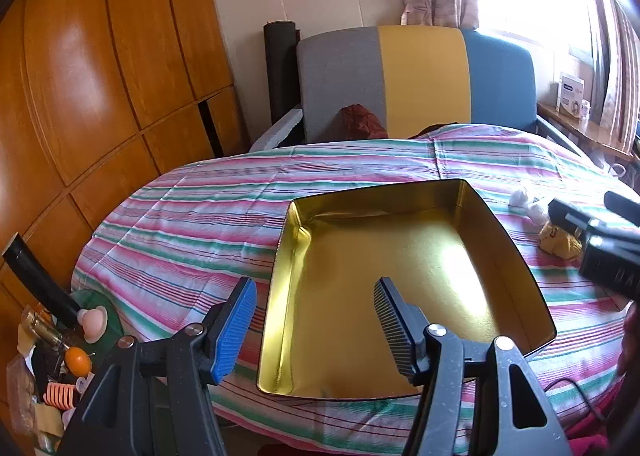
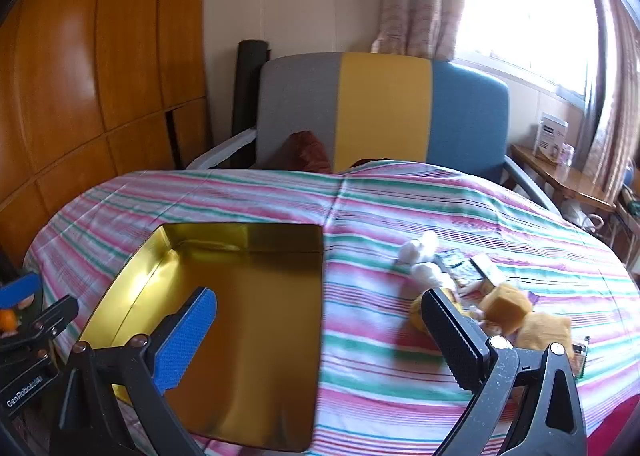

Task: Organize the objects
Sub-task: 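Move the left tool to the yellow plush toy and grasp it, then carry the plush toy into the gold tray and open the left tool, then carry the yellow sponge into the tray with the right tool and release it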

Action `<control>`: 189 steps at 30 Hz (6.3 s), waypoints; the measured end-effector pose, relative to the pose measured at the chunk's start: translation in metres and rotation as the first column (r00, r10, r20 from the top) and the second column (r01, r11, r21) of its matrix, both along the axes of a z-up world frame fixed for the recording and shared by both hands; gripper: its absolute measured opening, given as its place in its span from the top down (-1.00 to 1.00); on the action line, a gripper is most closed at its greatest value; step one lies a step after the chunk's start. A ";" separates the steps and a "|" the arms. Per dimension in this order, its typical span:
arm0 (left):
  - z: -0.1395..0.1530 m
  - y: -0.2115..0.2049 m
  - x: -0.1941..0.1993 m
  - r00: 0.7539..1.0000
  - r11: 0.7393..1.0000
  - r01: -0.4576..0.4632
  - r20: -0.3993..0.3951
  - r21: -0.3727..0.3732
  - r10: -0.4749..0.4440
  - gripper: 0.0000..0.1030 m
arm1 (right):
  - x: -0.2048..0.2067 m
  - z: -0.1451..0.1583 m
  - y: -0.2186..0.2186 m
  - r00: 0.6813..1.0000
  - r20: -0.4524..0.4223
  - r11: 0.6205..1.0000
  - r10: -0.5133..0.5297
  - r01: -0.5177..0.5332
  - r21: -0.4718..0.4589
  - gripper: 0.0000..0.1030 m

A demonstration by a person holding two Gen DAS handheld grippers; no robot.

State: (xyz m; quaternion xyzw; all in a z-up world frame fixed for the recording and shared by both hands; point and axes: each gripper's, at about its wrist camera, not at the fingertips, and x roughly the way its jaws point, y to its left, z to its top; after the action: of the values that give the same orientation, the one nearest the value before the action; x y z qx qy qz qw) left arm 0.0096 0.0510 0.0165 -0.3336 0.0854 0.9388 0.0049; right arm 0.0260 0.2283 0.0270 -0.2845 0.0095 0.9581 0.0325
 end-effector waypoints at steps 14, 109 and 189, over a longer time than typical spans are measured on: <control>-0.008 0.028 -0.006 0.980 0.979 0.178 0.076 0.102 -0.186 -0.21 | -0.001 0.023 0.118 0.987 -0.018 0.986 -0.159 0.158 -0.055 -1.00; -0.069 -0.029 -0.219 0.942 0.982 0.059 0.315 0.182 -0.115 0.12 | -0.011 -0.073 0.241 0.887 0.417 0.947 -0.200 0.284 -0.152 -0.26; -0.040 -0.105 -0.037 0.983 0.967 -0.044 0.185 0.251 -0.003 -0.02 | -0.051 0.006 0.032 0.963 0.199 0.979 0.181 -0.158 -0.129 -0.21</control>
State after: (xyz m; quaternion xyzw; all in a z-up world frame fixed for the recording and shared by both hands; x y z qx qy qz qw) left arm -0.0276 -0.0535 -0.0236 -0.4164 -0.0397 0.9072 0.0456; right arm -0.0246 0.2607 0.0334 -0.3850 0.0352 0.9199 -0.0649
